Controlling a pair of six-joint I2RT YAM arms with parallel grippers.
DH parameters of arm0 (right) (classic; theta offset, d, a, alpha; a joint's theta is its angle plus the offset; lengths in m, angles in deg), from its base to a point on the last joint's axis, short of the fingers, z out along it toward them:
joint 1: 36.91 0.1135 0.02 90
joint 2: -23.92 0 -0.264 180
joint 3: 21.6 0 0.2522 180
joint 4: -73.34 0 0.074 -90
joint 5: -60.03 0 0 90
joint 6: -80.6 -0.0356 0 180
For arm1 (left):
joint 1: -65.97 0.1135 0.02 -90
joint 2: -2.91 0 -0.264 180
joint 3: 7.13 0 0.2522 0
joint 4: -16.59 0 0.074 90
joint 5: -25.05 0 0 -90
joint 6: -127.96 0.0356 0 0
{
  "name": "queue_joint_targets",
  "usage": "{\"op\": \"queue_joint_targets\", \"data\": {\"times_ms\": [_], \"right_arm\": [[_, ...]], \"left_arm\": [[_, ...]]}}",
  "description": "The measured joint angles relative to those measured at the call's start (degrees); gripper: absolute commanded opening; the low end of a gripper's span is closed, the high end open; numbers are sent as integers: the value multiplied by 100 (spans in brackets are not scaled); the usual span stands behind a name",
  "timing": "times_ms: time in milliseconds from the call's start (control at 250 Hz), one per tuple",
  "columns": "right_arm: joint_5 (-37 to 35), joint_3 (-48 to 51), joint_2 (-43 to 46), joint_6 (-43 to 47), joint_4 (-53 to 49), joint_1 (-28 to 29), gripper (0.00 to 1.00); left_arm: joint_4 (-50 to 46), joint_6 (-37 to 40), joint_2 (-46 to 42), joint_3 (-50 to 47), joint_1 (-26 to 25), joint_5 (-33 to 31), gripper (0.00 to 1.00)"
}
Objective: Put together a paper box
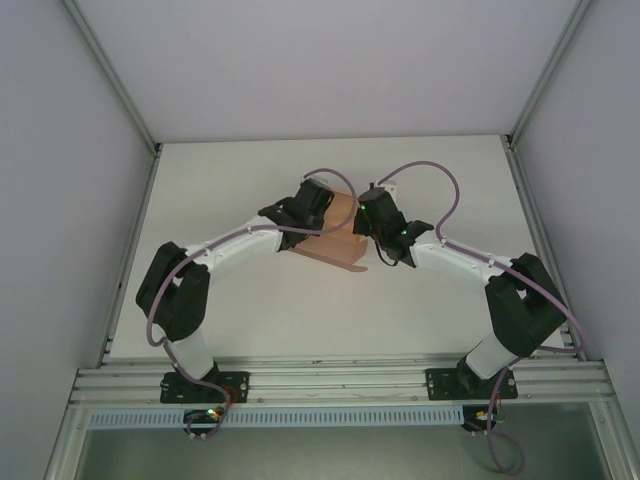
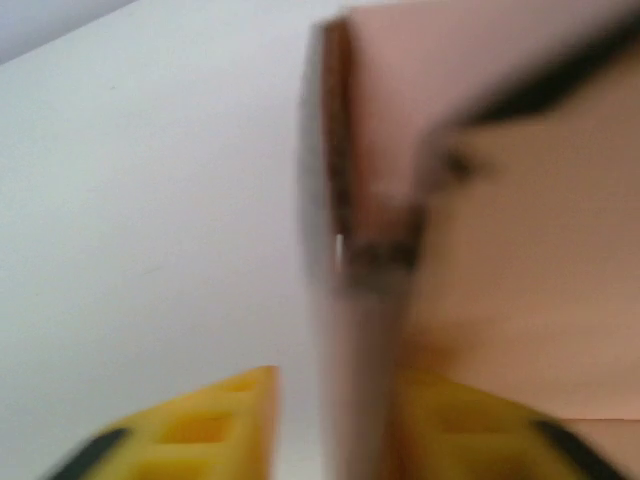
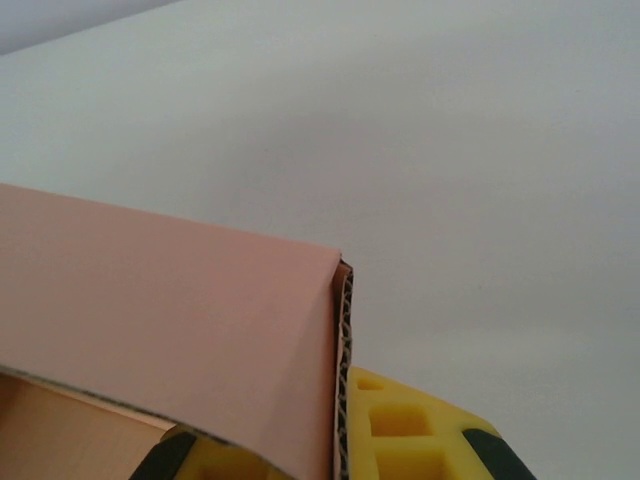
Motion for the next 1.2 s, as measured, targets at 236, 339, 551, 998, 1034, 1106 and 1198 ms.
{"op": "queue_joint_targets", "data": {"times_ms": [236,339,551,998,1034,1106,1198], "right_arm": [[20,0,0,0,-50,-7,0],[20,2,0,15,-61,-7,0],[20,2,0,20,-61,-7,0],[15,-57,-2,63,-310,-7,0],[15,-76,-2,63,-313,-7,0],[15,-96,-2,66,-315,-7,0],[15,-96,-2,83,-315,-7,0]], "left_arm": [[275,-20,-518,-271,269,774,51],[407,-33,-579,-271,306,1045,52],[450,-42,-555,-201,317,1231,65],[374,46,-763,-256,299,1558,68],[323,37,-763,-260,302,1593,68],[247,22,-761,-273,330,1716,60],[184,-11,-741,-306,385,1838,49]]}}
